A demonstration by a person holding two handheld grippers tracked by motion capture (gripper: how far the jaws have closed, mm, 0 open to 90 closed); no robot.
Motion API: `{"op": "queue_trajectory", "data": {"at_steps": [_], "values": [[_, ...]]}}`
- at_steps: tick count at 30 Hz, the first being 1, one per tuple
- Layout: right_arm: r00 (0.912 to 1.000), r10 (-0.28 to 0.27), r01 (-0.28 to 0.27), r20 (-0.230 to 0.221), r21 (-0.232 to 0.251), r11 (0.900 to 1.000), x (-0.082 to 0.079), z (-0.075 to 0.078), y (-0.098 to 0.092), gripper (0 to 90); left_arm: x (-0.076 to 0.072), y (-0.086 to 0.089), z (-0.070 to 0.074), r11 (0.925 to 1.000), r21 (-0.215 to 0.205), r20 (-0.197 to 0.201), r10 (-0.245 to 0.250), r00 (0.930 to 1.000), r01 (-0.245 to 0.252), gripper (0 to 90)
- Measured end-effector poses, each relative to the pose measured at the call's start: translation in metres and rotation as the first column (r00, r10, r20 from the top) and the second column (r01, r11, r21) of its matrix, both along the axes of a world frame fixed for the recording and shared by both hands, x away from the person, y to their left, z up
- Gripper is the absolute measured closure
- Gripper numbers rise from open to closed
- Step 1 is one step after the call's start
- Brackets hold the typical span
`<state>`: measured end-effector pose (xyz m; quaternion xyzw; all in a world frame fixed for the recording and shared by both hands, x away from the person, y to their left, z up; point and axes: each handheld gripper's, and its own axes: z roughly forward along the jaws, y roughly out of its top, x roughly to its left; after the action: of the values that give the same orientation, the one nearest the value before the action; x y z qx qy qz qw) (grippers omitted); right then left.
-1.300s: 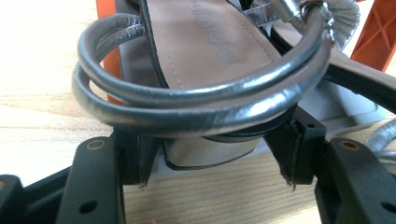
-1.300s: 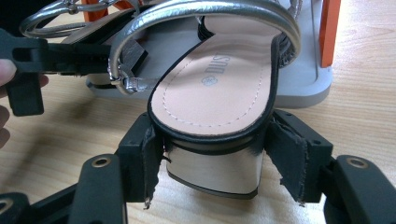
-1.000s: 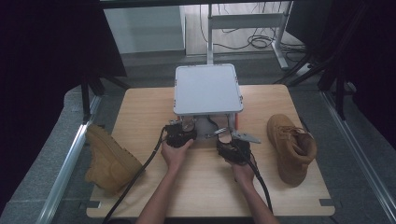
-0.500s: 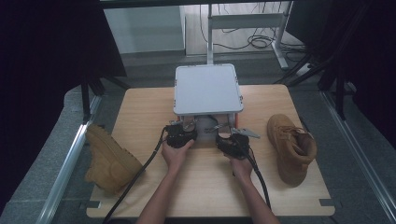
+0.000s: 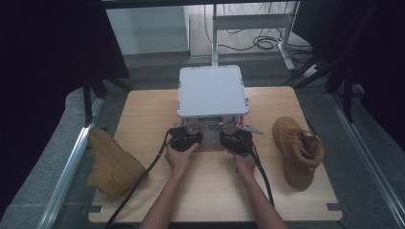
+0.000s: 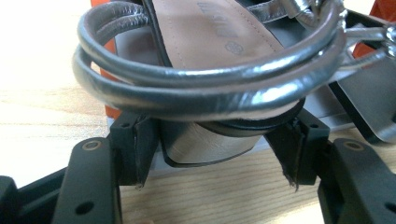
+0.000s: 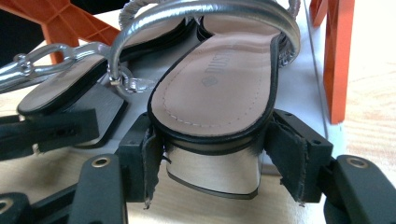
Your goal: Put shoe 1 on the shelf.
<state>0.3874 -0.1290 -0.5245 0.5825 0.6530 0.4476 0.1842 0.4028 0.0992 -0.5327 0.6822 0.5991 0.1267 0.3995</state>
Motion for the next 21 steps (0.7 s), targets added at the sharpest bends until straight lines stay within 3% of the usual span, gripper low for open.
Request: {"op": "queue_trajectory", "data": {"at_steps": [7,9,13,17,21], "values": [[0.9997,-0.006,0.007,0.025,-0.023,1.000,0.009,-0.005,0.004,38.4,0.000,0.000,0.000,1.0000,0.000,0.000,0.000,1.0000,0.000,37.0],[0.9993,0.004,-0.002,0.038,-0.065,0.998,0.010,-0.009,0.007,38.0,0.000,0.000,0.000,1.0000,0.000,0.000,-0.001,1.0000,0.001,37.1],[0.9988,0.022,-0.017,0.044,-0.099,0.995,0.012,-0.012,0.011,36.5,0.000,0.000,0.000,1.0000,-0.001,0.000,-0.001,1.0000,0.001,37.0],[0.9989,0.027,-0.023,0.039,-0.105,0.994,0.013,-0.011,0.010,36.4,-0.001,-0.001,0.000,0.9999,0.011,0.007,0.000,1.0000,0.000,37.0],[0.9992,0.034,-0.032,0.019,-0.082,0.996,0.013,-0.012,0.007,35.2,-0.001,-0.002,-0.001,0.9999,0.014,0.009,0.000,1.0000,0.000,37.0]]}}
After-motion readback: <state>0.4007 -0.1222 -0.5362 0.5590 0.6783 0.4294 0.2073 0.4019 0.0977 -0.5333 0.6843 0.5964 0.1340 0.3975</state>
